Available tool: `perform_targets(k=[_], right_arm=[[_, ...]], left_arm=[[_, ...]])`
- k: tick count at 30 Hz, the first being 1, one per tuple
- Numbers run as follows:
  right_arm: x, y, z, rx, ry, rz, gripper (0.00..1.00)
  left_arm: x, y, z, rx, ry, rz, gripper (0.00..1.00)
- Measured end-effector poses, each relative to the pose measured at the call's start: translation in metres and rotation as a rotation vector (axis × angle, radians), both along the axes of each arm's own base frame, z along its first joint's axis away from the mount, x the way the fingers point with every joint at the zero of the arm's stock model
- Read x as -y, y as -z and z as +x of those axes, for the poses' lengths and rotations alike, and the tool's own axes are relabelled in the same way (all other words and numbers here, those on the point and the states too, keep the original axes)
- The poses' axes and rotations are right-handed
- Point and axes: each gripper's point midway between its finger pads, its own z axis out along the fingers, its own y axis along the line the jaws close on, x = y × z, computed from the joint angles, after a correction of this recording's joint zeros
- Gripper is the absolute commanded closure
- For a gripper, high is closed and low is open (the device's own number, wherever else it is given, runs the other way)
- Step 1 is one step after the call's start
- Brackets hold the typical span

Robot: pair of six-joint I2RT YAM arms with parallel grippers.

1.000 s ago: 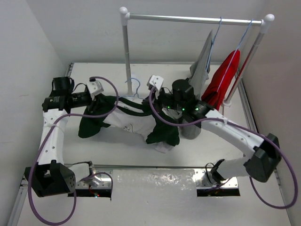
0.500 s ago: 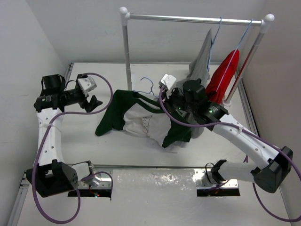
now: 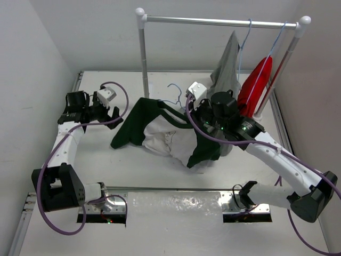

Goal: Place the t-shirt on the hanger
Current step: Place the hanger at the clothesline.

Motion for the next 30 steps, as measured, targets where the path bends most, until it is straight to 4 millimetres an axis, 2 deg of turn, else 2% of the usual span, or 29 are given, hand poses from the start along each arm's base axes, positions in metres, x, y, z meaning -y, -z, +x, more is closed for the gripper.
perform_targets(k=[5,8,12,17,20,22,25,30], right_arm=[[0.027,-0.004,0.000,-0.004,0.126,-0.025,1.00],[0.050,-0.022,-0.003,0.028,0.217,-0.029,1.00],[0.085,-0.062,-0.006,0.109,0.354,-0.009,1.00],[0.111,-0.120,-0.011,0.204,0.459,0.063,1.00],[0.116,-0.153,-0.012,0.253,0.482,0.122,1.00],[0.116,-0.166,-0.010,0.275,0.491,0.150,1.00],[0.113,-0.172,-0.001,0.290,0.513,0.164,1.00],[0.098,-0.165,0.027,0.290,0.555,0.158,1.00]], left_arm=[[-0.024,-0.002,0.015,-0.006,-0.183,0.044,0.12],[-0.031,-0.002,0.015,-0.018,-0.235,0.051,0.12],[-0.033,-0.007,0.014,-0.007,-0.257,0.053,0.12],[-0.034,-0.015,0.015,0.009,-0.275,0.049,0.12],[-0.034,-0.021,0.017,0.017,-0.280,0.043,0.12],[-0.034,-0.023,0.017,0.021,-0.284,0.038,0.12],[-0.034,-0.027,0.016,0.028,-0.290,0.032,0.12],[-0.033,-0.035,0.013,0.049,-0.290,0.031,0.12]])
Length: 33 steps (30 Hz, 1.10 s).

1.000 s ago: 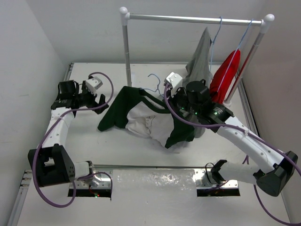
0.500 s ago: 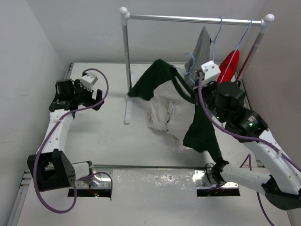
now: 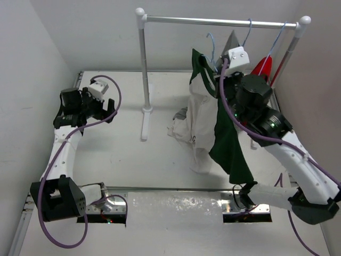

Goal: Place the t-shirt on the hanger
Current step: Place the hanger at the clothesline.

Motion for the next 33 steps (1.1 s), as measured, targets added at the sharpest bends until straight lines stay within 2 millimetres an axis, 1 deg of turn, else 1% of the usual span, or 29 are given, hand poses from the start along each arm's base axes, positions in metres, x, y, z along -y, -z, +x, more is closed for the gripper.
perform_targets(k=[4,8,10,14,16,18,19,20,22,24,25,26,28,30,33], right_arm=[[-0.021,0.006,0.023,0.000,0.008,0.054,1.00],[-0.044,0.012,0.040,-0.007,-0.020,0.123,1.00],[-0.054,0.018,0.046,-0.015,-0.037,0.146,1.00],[-0.061,0.033,0.049,-0.022,-0.052,0.185,1.00],[-0.065,0.035,0.050,-0.022,-0.063,0.205,1.00],[-0.066,0.030,0.050,-0.012,-0.067,0.228,1.00],[-0.066,0.027,0.050,-0.001,-0.067,0.243,1.00],[-0.066,0.023,0.051,0.011,-0.064,0.257,1.00],[-0.065,0.018,0.053,0.034,-0.051,0.285,1.00],[-0.061,0.017,0.055,0.049,-0.027,0.300,1.00],[-0.059,0.017,0.056,0.053,-0.013,0.301,1.00],[-0.055,0.016,0.057,0.060,0.007,0.301,1.00],[-0.048,0.014,0.059,0.074,0.045,0.292,1.00],[-0.040,0.010,0.060,0.097,0.083,0.279,1.00],[-0.028,0.002,0.063,0.130,0.144,0.244,1.00]], left_arm=[[0.000,-0.002,0.000,0.005,0.000,0.000,0.12],[0.002,-0.002,-0.001,0.005,0.007,-0.006,0.13],[0.005,-0.003,-0.002,0.007,0.024,-0.014,0.14],[0.014,-0.001,-0.007,-0.008,0.071,-0.036,0.14],[0.022,0.002,-0.012,-0.025,0.110,-0.033,0.15],[0.039,0.000,-0.018,-0.043,0.167,-0.016,0.16],[0.054,-0.004,-0.020,-0.039,0.212,-0.003,0.17],[0.075,-0.010,-0.024,-0.030,0.275,0.004,0.17],[0.114,-0.027,-0.033,-0.002,0.394,0.004,0.17],[0.147,-0.048,-0.043,0.043,0.491,-0.002,0.17],[0.156,-0.055,-0.046,0.062,0.517,-0.003,0.17],[0.164,-0.063,-0.049,0.083,0.536,-0.004,0.17],[0.170,-0.067,-0.052,0.099,0.544,-0.002,0.17],[0.170,-0.066,-0.052,0.097,0.537,0.004,0.17],[0.168,-0.057,-0.050,0.078,0.514,0.015,0.17]])
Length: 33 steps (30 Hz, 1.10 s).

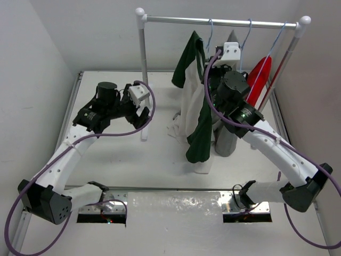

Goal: Place the t-shirt on the hanger
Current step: Place the hanger at the clothesline.

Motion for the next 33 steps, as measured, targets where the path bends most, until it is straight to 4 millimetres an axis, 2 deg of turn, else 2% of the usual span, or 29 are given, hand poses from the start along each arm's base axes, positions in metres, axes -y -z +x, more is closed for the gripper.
perform_targets(k=[5,8,11,17,21,23,24,25,27,29,33], right_arm=[[0.014,-0.026,0.013,0.039,0.103,-0.049,1.00],[0.025,-0.031,0.024,0.056,0.179,-0.068,1.00],[0.033,-0.020,0.039,0.039,0.234,-0.094,1.00],[0.040,0.018,0.075,-0.038,0.294,-0.152,1.00],[0.042,0.039,0.077,-0.051,0.287,-0.130,1.00],[0.043,0.039,0.070,-0.033,0.266,-0.093,0.82],[0.044,0.038,0.066,-0.028,0.261,-0.081,0.68],[0.045,0.037,0.062,-0.025,0.251,-0.071,0.39],[0.046,0.034,0.056,-0.022,0.233,-0.055,0.29],[0.045,0.029,0.048,-0.017,0.206,-0.056,0.02],[0.039,0.024,0.010,-0.002,0.127,-0.079,0.01]], left_arm=[[-0.004,0.014,0.001,-0.028,-0.023,0.021,0.17],[-0.006,0.020,0.001,-0.038,-0.035,0.034,0.17],[-0.010,0.023,0.003,-0.037,-0.052,0.048,0.17],[-0.015,0.030,0.002,-0.035,-0.066,0.071,0.17],[-0.017,0.036,-0.002,-0.046,-0.067,0.083,0.17],[-0.018,0.036,-0.002,-0.045,-0.068,0.087,0.17],[-0.018,0.037,-0.001,-0.044,-0.067,0.089,0.17],[-0.018,0.038,-0.002,-0.046,-0.068,0.091,0.17],[-0.019,0.039,-0.002,-0.051,-0.069,0.094,0.17],[-0.019,0.040,-0.002,-0.051,-0.072,0.096,0.17],[-0.020,0.042,-0.001,-0.049,-0.078,0.098,0.17]])
